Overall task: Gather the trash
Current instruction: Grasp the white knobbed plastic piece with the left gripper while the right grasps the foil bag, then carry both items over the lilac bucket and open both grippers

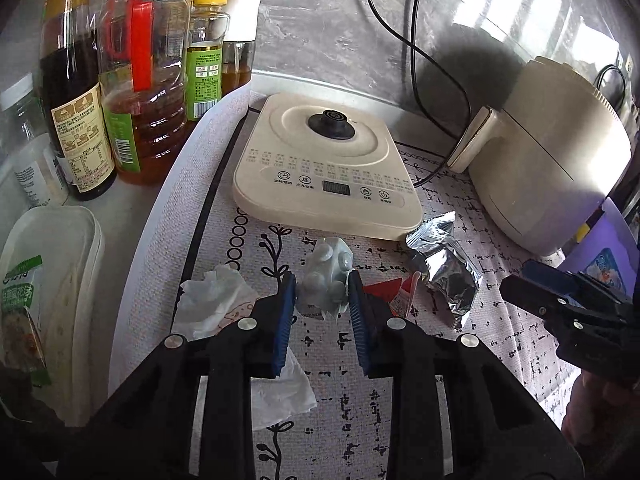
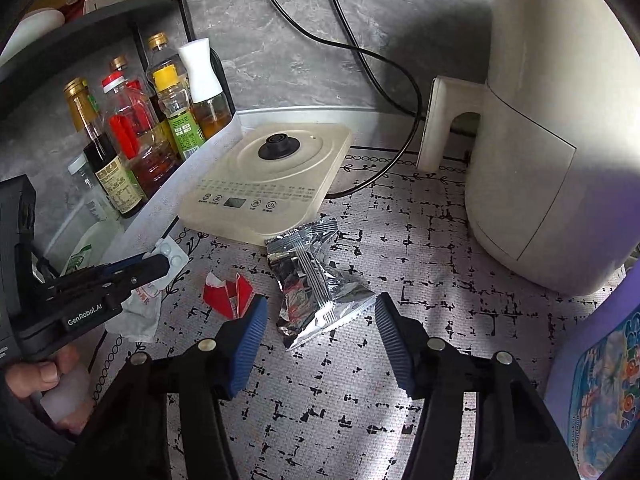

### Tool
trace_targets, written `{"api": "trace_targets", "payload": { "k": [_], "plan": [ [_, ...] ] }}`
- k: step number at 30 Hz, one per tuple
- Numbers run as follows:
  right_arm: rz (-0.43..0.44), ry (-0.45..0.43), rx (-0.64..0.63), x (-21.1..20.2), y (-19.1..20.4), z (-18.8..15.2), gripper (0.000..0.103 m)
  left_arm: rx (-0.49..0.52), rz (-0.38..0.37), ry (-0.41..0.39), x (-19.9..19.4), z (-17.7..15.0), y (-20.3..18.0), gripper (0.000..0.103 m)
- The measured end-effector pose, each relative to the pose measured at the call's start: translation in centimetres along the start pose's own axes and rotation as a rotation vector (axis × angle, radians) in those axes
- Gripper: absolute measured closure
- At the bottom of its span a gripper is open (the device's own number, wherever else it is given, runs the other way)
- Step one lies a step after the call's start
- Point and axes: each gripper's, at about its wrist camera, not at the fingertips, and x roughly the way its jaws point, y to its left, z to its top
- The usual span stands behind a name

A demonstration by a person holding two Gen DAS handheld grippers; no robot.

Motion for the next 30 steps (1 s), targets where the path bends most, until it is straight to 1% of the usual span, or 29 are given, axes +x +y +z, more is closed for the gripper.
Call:
{"api": "trace_targets", "payload": {
  "k": [5,6,7,8,9,10,11,17,22,27,30],
  "plan": [
    [-0.002,0.008,0.026,1.7,-0.4,0.8,0.046,0.010,0.002,0.013,0.4,-0.3,-0.3,0.076],
    [0.005,0.009,0.038,2.1,-0.5,1.0,0.044,0.009,0.001,0.015,0.4,-0.4,-0.3,0.076],
    [0.011,0.011,0.047,2.5,-0.6,1.0,0.037,0.010,0.001,0.015,0.4,-0.4,-0.3,0.076],
    [0.019,0.026,0.046,3.2,-0.7,1.0,0.042,0.009,0.002,0.017,0.4,-0.5,-0.3,0.076],
    [0.016,0.070,0.042,4.1,-0.7,0.9,0.059,0.004,0.001,0.018,0.3,-0.6,-0.3,0.076],
    [0.014,0.123,0.048,4.9,-0.8,0.7,0.089,0.002,-0.001,0.016,0.1,-0.5,-0.3,0.076],
    [0.020,0.122,0.069,4.6,-1.0,0.5,0.090,0.003,0.000,0.009,-0.2,-0.5,-0.4,0.076],
    [0.013,0.067,0.058,0.3,-1.2,-0.3,0.091,0.008,-0.003,-0.036,-2.7,-0.4,-1.4,0.076],
    [0.012,-0.006,0.063,-4.6,-1.7,-0.4,0.091,0.018,-0.016,-0.081,-5.4,-0.3,-3.2,0.076],
    [0.014,-0.096,0.050,-9.9,-1.6,-0.3,0.091,0.066,-0.031,-0.140,-8.5,0.0,-5.9,0.076],
    [0.008,-0.144,0.054,-12.7,-2.2,-0.3,0.091,0.098,-0.043,-0.177,-10.3,0.4,-7.6,0.076]
  ]
}}
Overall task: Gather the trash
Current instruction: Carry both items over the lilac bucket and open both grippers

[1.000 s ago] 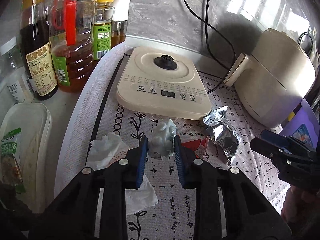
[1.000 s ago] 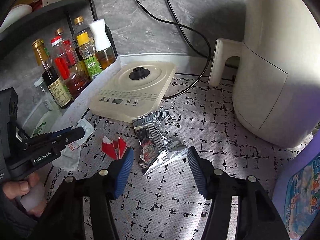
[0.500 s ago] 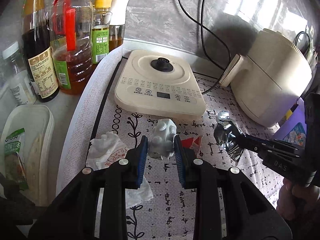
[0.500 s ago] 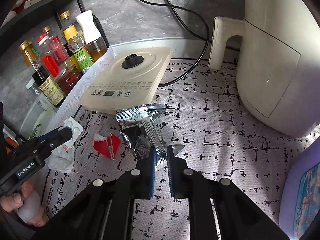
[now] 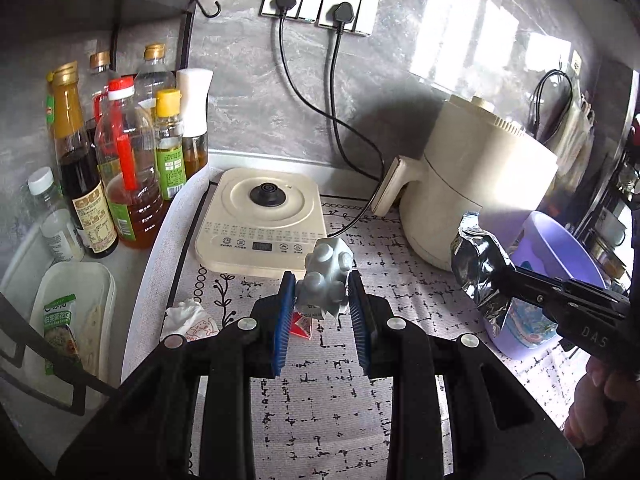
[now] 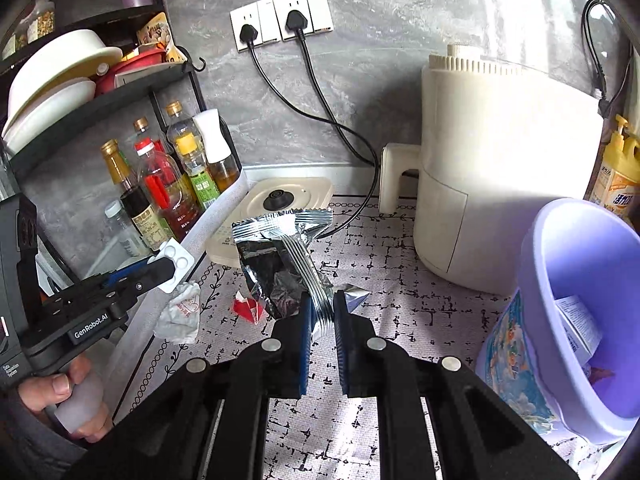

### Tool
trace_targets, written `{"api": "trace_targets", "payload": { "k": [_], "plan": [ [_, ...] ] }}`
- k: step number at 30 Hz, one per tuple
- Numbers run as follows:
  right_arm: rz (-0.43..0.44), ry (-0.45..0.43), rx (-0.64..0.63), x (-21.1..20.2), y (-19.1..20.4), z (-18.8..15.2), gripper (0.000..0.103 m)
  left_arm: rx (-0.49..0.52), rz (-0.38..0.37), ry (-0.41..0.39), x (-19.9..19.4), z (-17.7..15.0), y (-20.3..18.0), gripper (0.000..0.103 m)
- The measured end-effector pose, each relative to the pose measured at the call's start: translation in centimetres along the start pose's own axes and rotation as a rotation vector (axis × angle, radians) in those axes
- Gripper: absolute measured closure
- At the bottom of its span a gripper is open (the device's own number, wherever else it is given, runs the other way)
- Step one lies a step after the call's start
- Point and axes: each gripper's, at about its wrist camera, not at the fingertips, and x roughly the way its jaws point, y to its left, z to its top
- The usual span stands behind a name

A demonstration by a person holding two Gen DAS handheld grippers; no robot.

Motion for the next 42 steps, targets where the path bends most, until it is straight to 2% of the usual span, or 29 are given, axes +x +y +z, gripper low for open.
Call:
{"api": "trace_targets", "payload": {
  "k": [9,21,32,38,40,41,42],
  "plan": [
    [-0.050,-0.124,0.030,-7.1,-3.3,1.0,0.091,0.074,-0.048,-0.076,-3.3,2.1,-4.6,0.076],
    [-0.159,-0.216,0.087,-13.8,-7.7,1.1,0.091,0.166,-0.151,-0.123,-5.0,3.1,-10.6,0.075],
    [-0.254,-0.255,0.153,-16.8,-12.0,0.6,0.091,0.220,-0.234,-0.140,-5.3,4.5,-14.9,0.075],
    [-0.297,-0.277,0.163,-17.5,-13.5,1.5,0.090,0.241,-0.256,-0.146,-5.5,5.3,-16.3,0.075],
    [-0.322,-0.273,0.168,-17.4,-14.0,1.9,0.081,0.244,-0.259,-0.145,-5.2,5.6,-16.4,0.075],
    [-0.332,-0.267,0.178,-17.2,-14.4,2.0,0.054,0.247,-0.260,-0.145,-5.2,5.7,-16.6,0.075],
    [-0.345,-0.271,0.191,-17.3,-14.8,2.0,0.040,0.251,-0.262,-0.144,-5.0,5.8,-16.7,0.075]
  ]
}}
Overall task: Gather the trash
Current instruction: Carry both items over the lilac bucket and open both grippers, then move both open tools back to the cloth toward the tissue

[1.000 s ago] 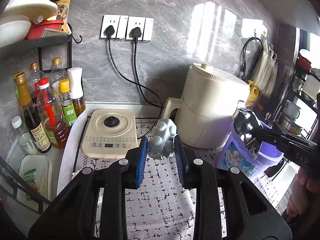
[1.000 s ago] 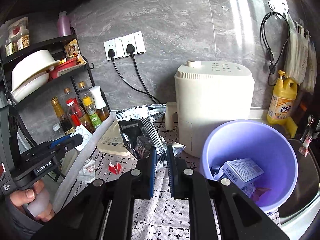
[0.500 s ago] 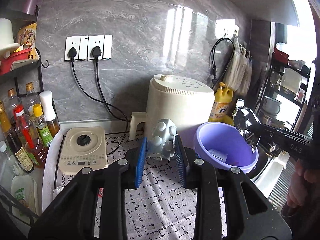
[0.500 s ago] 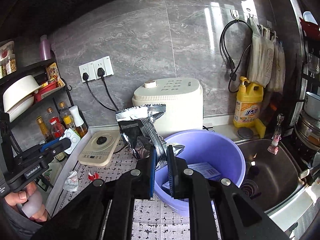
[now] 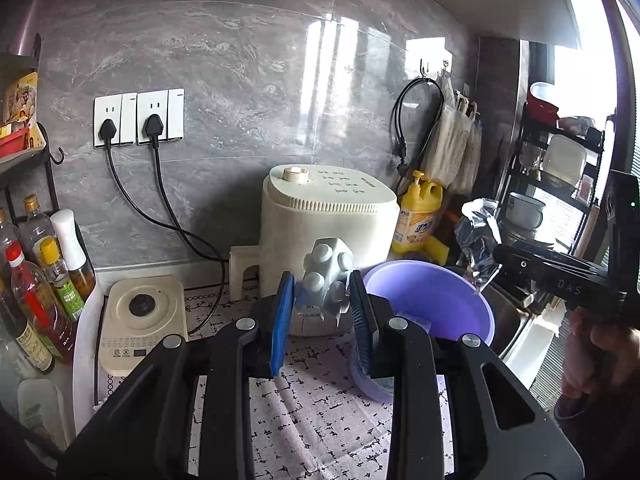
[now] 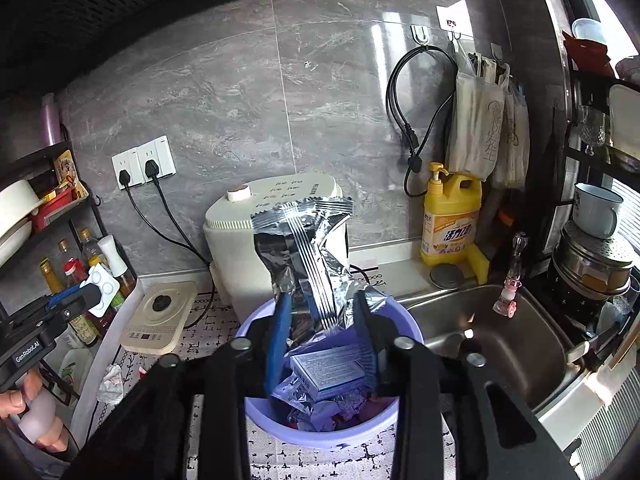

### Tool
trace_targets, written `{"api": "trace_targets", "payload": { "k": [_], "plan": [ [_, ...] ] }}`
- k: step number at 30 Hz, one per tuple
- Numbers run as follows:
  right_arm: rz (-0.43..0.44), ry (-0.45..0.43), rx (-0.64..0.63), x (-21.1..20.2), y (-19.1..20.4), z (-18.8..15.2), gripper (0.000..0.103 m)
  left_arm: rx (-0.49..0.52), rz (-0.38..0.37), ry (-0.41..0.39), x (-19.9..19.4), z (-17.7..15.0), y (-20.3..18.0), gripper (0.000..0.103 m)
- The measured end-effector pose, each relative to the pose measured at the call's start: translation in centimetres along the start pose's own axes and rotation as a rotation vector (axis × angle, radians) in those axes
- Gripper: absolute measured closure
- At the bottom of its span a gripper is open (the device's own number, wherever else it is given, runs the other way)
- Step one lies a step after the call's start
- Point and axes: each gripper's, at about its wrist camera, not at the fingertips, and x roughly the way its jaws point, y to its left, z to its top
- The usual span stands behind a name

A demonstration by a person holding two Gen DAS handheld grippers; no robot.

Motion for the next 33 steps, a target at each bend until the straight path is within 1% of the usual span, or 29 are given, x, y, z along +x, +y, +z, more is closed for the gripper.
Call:
{"api": "trace_targets", "payload": {
  "k": [1,3,7,13,17,20,23,24,25,27,28,30,33],
  "plan": [
    [-0.021,-0.020,0.004,-0.2,-0.3,-0.1,0.031,0.003,-0.003,0.003,0.2,0.1,-0.1,0.075],
    [-0.040,-0.022,-0.002,-0.3,-0.6,-0.4,0.032,0.009,-0.012,0.007,0.5,0.2,-0.4,0.075],
    [-0.035,-0.008,0.028,-0.6,-1.5,-1.4,0.032,0.022,-0.036,0.016,1.4,0.3,-1.2,0.075],
    [-0.053,-0.018,0.071,-2.6,-3.1,-2.5,0.032,0.046,-0.091,0.029,3.0,0.6,-3.3,0.075],
    [-0.069,-0.022,0.087,-4.1,-4.0,-3.2,0.032,0.057,-0.139,0.045,4.8,0.8,-5.1,0.075],
    [-0.087,-0.020,0.095,-5.0,-4.8,-4.0,0.030,0.066,-0.179,0.061,6.2,0.9,-6.6,0.074],
    [-0.109,-0.009,0.105,-5.6,-5.6,-4.8,0.030,0.056,-0.231,0.095,7.8,0.9,-7.7,0.074],
    [-0.116,-0.006,0.112,-5.7,-5.9,-5.1,0.030,0.053,-0.243,0.103,8.2,0.9,-8.1,0.072],
    [-0.121,-0.003,0.119,-5.9,-6.2,-5.4,0.030,0.051,-0.246,0.107,8.4,0.9,-8.4,0.066],
    [-0.128,0.004,0.130,-6.0,-6.6,-5.8,0.030,0.028,-0.249,0.101,8.6,1.0,-8.6,0.014],
    [-0.130,0.008,0.134,-5.9,-6.7,-5.9,0.030,0.011,-0.253,0.086,8.4,0.9,-8.4,0.009],
    [-0.128,0.013,0.134,-5.8,-6.6,-6.1,0.029,-0.017,-0.267,0.074,8.0,0.7,-7.8,0.006],
    [-0.110,0.019,0.127,-5.4,-6.0,-6.1,0.027,-0.044,-0.225,0.093,7.5,0.1,-6.1,0.006]
  ]
}}
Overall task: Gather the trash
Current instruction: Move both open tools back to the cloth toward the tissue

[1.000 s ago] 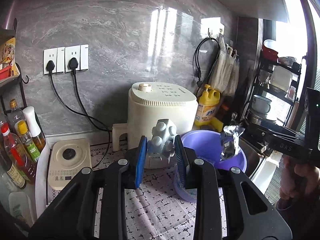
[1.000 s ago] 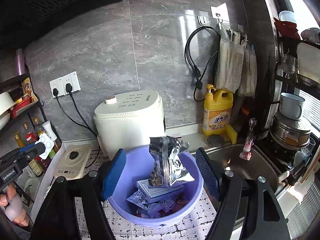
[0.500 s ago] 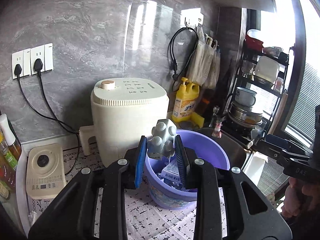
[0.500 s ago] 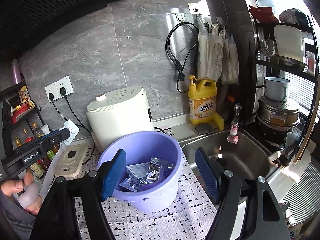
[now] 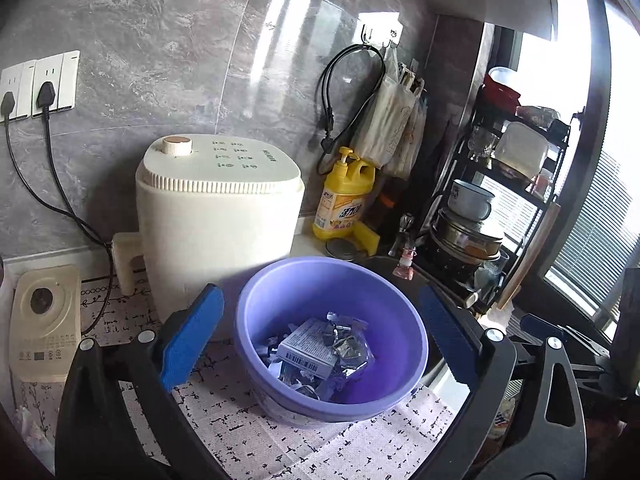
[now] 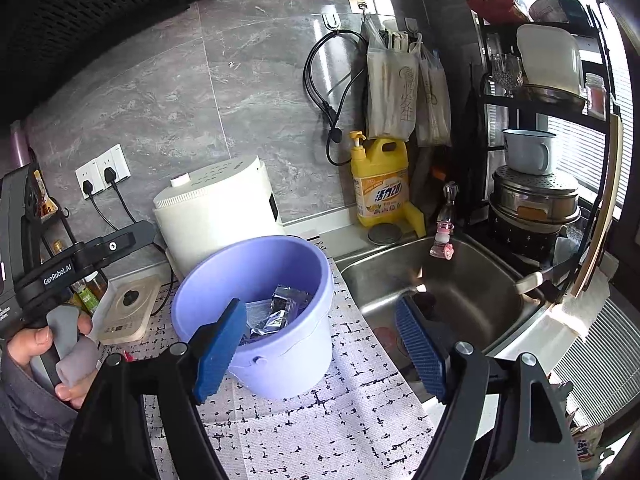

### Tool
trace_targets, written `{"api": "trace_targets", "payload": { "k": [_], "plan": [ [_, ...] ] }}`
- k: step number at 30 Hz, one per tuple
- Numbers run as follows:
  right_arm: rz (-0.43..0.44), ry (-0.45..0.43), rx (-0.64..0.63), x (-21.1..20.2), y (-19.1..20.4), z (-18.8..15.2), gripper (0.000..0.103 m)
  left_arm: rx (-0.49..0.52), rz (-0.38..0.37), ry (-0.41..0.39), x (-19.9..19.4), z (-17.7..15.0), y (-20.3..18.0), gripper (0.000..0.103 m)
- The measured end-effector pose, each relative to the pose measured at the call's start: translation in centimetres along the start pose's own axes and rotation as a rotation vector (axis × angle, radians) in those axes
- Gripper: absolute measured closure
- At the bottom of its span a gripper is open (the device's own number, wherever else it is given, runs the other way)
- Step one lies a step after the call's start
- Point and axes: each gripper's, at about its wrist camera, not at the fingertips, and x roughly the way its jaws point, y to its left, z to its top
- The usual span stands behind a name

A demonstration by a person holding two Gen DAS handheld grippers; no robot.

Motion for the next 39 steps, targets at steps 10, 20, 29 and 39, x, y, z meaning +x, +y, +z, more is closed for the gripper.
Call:
{"api": "trace_targets", "payload": {
  "k": [10,20,29,39],
  "plan": [
    [0.155,0.009,-0.047,2.3,5.3,-0.7,0.013,-0.062,0.214,-0.017,-6.7,-2.6,6.3,0.006],
    [0.335,0.062,-0.134,4.6,12.5,-2.2,0.013,-0.185,0.408,-0.049,-13.1,-5.8,12.5,0.006],
    [0.448,0.102,-0.236,4.9,17.6,-3.9,0.015,-0.271,0.523,-0.057,-17.0,-9.3,15.3,0.006],
    [0.493,0.159,-0.321,6.6,21.2,-6.9,0.009,-0.342,0.601,-0.004,-18.3,-14.2,17.8,0.006]
  ]
}}
